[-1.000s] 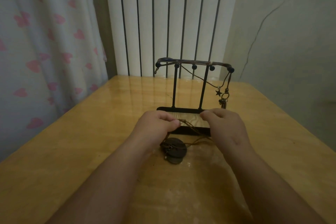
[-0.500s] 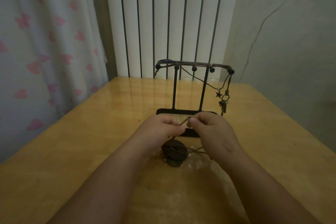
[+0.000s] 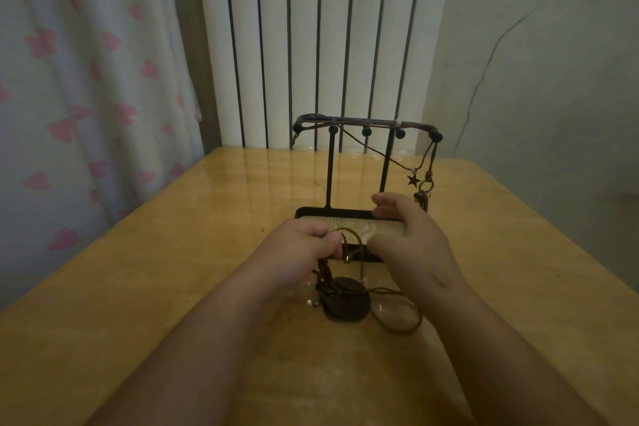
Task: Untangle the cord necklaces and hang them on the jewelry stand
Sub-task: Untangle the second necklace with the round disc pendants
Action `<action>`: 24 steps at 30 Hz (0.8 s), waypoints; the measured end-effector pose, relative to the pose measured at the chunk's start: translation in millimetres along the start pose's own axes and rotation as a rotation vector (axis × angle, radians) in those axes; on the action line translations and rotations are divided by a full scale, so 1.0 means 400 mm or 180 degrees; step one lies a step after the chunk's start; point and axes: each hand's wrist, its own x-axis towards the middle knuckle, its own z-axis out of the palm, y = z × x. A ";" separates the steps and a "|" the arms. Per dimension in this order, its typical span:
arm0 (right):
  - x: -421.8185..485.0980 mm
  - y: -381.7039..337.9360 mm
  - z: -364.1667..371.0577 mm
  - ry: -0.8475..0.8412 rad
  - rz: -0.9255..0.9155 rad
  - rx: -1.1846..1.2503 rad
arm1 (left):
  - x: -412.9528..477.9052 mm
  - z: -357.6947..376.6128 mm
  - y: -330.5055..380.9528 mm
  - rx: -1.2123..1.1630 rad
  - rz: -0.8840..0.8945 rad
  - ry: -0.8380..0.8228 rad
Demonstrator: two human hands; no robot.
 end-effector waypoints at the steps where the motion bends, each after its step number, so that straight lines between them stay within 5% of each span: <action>1: -0.001 -0.002 0.000 -0.0102 -0.0148 -0.0062 | -0.002 -0.002 0.002 -0.0015 0.0004 -0.0007; 7: -0.009 0.005 0.023 -0.0436 -0.0499 -0.0599 | -0.008 -0.014 0.031 -0.0011 -0.0082 -0.0135; 14: -0.020 -0.017 0.007 -0.0531 -0.0248 0.0277 | -0.008 -0.009 0.003 -0.0199 0.0040 -0.0095; 24: -0.017 -0.011 0.014 -0.0997 -0.0157 -0.0381 | -0.001 -0.017 0.010 -0.0568 -0.0131 -0.0082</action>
